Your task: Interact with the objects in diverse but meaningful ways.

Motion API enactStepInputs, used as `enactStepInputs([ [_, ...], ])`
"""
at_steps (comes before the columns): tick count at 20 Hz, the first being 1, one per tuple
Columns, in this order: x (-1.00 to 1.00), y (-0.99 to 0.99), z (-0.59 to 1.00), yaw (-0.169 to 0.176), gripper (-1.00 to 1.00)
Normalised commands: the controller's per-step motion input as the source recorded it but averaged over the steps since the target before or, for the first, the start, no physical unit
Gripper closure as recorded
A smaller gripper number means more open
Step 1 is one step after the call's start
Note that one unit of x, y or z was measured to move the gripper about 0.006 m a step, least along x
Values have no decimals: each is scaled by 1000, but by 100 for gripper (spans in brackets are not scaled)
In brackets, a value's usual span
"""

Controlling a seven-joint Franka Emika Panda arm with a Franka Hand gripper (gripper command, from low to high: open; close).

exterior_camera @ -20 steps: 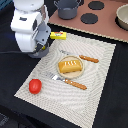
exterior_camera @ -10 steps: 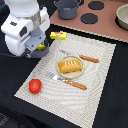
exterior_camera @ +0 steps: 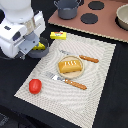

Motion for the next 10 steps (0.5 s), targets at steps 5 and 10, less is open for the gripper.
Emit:
enactStepInputs([
  [5, -14, 0, -75, -126, -100],
  [10, -30, 0, -142, -77, -100],
])
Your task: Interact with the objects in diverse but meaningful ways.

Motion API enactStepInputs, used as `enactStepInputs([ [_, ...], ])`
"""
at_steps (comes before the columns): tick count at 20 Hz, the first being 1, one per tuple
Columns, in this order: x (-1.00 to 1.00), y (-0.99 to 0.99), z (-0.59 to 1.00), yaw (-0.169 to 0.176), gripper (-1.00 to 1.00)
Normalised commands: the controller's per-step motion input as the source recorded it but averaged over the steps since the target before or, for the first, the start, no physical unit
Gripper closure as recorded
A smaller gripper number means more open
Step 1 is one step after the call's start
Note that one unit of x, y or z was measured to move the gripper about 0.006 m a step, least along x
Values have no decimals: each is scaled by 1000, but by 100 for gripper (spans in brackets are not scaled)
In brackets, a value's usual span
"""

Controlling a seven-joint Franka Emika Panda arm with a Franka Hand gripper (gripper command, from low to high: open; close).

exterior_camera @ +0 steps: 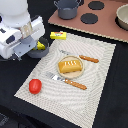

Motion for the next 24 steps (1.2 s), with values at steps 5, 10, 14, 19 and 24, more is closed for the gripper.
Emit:
enactStepInputs([
  [5, -193, 11, -257, -3, -100],
  [10, -261, 18, -311, 0, -100],
  [14, -316, 34, -277, 0, -100],
  [19, -283, 68, -185, 0, -100],
  [24, -233, 77, -119, 0, 100],
])
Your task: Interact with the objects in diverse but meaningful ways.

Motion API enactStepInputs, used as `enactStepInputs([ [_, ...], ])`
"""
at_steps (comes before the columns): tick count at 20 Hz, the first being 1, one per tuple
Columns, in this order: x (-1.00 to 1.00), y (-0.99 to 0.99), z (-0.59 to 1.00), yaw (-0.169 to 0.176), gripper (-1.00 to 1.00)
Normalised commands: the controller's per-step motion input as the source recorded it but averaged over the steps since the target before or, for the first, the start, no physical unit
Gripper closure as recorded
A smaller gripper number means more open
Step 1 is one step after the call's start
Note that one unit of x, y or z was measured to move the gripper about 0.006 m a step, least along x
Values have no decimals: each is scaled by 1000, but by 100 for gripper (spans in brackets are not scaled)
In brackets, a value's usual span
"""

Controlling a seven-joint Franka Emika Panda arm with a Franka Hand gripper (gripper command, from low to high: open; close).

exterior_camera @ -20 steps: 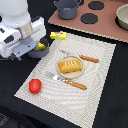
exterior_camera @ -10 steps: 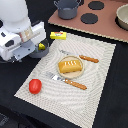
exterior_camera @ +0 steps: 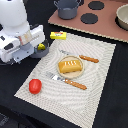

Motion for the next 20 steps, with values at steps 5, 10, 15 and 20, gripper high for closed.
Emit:
enactStepInputs([
  [5, -200, 79, -122, 0, 100],
  [10, -170, 62, -140, 0, 100],
  [15, -137, 49, -137, 0, 100],
  [20, -165, 29, -157, 0, 100],
])
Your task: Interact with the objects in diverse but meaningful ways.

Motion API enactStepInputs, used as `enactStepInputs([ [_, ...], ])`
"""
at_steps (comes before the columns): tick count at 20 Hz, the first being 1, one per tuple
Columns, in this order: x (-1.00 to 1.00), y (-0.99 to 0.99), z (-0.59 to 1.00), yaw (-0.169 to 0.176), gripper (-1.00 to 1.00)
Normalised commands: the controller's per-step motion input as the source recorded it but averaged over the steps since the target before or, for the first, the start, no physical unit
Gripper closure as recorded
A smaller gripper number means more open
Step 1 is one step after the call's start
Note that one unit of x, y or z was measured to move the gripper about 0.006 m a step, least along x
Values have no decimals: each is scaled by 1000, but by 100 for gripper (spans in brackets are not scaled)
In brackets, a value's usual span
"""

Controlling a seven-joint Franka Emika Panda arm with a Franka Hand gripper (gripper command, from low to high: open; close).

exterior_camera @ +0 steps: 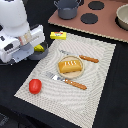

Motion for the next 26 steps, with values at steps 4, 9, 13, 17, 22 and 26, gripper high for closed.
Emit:
enactStepInputs([
  [4, -173, 23, -163, 0, 100],
  [9, -33, 8, 116, 0, 100],
  [13, -91, 24, 924, 0, 100],
  [17, 98, 56, 1000, -7, 100],
  [22, 456, 142, 987, 0, 100],
  [26, 781, 161, 877, 0, 100],
])
